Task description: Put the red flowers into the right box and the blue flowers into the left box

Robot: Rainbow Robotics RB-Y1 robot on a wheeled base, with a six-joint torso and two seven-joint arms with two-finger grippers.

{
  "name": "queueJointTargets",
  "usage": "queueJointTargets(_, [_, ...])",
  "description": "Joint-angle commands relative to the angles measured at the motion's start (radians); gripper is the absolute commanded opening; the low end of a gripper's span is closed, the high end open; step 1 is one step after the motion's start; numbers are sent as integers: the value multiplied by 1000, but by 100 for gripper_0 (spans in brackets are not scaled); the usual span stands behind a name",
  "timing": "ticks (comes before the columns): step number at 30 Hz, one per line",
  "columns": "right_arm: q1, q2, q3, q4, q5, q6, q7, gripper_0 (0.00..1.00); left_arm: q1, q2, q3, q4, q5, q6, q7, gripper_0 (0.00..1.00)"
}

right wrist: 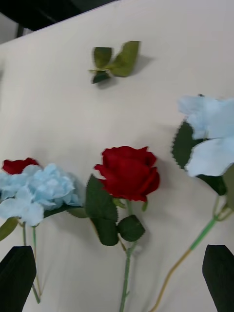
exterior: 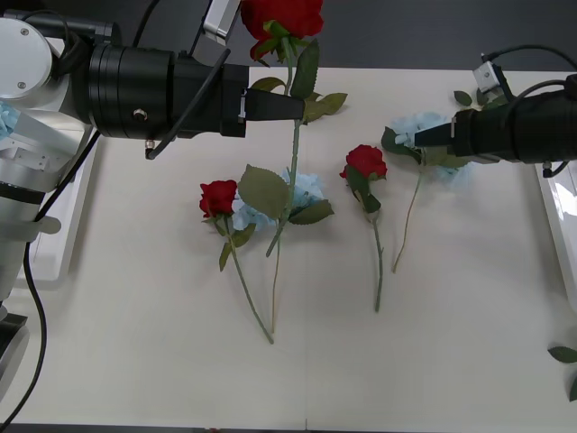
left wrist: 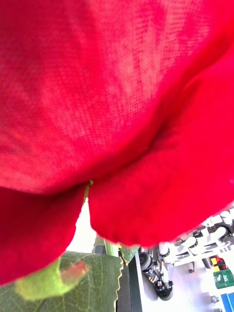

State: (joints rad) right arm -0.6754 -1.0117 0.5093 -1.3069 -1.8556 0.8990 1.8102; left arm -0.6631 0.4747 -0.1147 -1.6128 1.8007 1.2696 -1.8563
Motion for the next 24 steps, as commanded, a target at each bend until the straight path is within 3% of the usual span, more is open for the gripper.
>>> queueJointTargets(1, [54, -41, -11, 18, -172, -2, 236, 100, -32, 4, -2, -29, 9, -10, -61, 0])
queueJointTargets(7, [142, -42, -51, 20, -422, 38, 531, 100, -32, 4, -2, -29, 9, -10, -61, 0])
queueJointTargets(13, [237, -34, -112, 11, -619, 162, 784, 100, -32, 4, -2, -29, 9, -10, -61, 0])
queueJointTargets(24, [436, 64, -213, -166, -746, 193, 895, 100, -32, 4, -2, -29, 9, -10, -61, 0])
